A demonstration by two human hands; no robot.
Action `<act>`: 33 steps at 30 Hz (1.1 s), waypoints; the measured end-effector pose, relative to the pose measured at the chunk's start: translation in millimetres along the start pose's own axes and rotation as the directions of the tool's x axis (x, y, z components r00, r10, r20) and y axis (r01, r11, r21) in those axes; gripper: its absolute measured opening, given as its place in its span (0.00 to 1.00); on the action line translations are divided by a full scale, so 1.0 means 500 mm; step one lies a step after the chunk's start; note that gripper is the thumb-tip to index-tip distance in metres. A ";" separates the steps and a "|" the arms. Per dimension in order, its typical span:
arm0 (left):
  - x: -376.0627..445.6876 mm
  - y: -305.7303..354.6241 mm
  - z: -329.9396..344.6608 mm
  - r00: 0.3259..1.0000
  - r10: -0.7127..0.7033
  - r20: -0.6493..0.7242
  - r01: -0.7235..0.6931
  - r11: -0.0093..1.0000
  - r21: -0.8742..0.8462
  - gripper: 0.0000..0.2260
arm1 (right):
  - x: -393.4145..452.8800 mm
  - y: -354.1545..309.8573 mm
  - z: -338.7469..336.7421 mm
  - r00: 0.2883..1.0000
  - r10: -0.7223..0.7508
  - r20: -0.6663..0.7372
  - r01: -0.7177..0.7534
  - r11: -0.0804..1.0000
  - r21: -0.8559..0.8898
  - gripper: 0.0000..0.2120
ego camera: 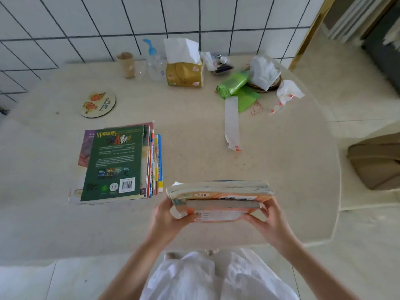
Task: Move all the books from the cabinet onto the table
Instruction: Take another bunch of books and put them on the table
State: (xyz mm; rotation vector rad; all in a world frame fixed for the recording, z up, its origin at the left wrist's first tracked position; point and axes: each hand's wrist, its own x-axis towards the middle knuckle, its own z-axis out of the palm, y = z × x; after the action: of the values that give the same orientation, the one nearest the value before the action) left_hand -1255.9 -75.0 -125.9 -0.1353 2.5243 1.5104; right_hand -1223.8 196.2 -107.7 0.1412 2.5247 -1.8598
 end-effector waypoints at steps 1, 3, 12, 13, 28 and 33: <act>-0.005 -0.004 0.001 1.000 0.003 0.002 -0.003 1.000 0.010 0.23 | 0.002 0.007 -0.006 0.999 -0.008 0.034 0.009 1.000 -0.010 0.39; -0.018 -0.005 0.004 1.000 0.022 0.020 -0.023 0.999 0.037 0.22 | 0.000 0.018 -0.013 0.996 -0.011 0.083 0.016 0.998 -0.053 0.35; -0.028 -0.012 0.020 0.993 0.109 0.045 -0.107 0.993 -0.040 0.29 | -0.024 0.057 -0.003 0.994 0.052 0.098 -0.036 0.986 -0.161 0.36; -0.029 -0.018 0.021 0.995 0.090 0.041 -0.088 0.995 -0.044 0.28 | -0.023 0.063 -0.005 0.993 0.079 0.087 -0.066 0.987 -0.147 0.35; 0.019 -0.024 0.025 0.992 -0.125 0.020 0.124 0.992 0.014 0.17 | 0.037 0.043 -0.003 0.969 0.237 0.066 -0.237 0.971 -0.008 0.21; 0.059 0.020 0.020 0.971 -0.235 0.035 0.238 0.962 -0.131 0.18 | 0.102 0.000 0.002 0.932 0.346 0.111 -0.353 0.934 0.055 0.17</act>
State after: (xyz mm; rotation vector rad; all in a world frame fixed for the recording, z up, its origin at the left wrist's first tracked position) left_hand -1285.5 -60.9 -128.2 -0.4249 2.2936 1.5733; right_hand -1274.8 199.0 -110.9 0.4543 2.1888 -1.7684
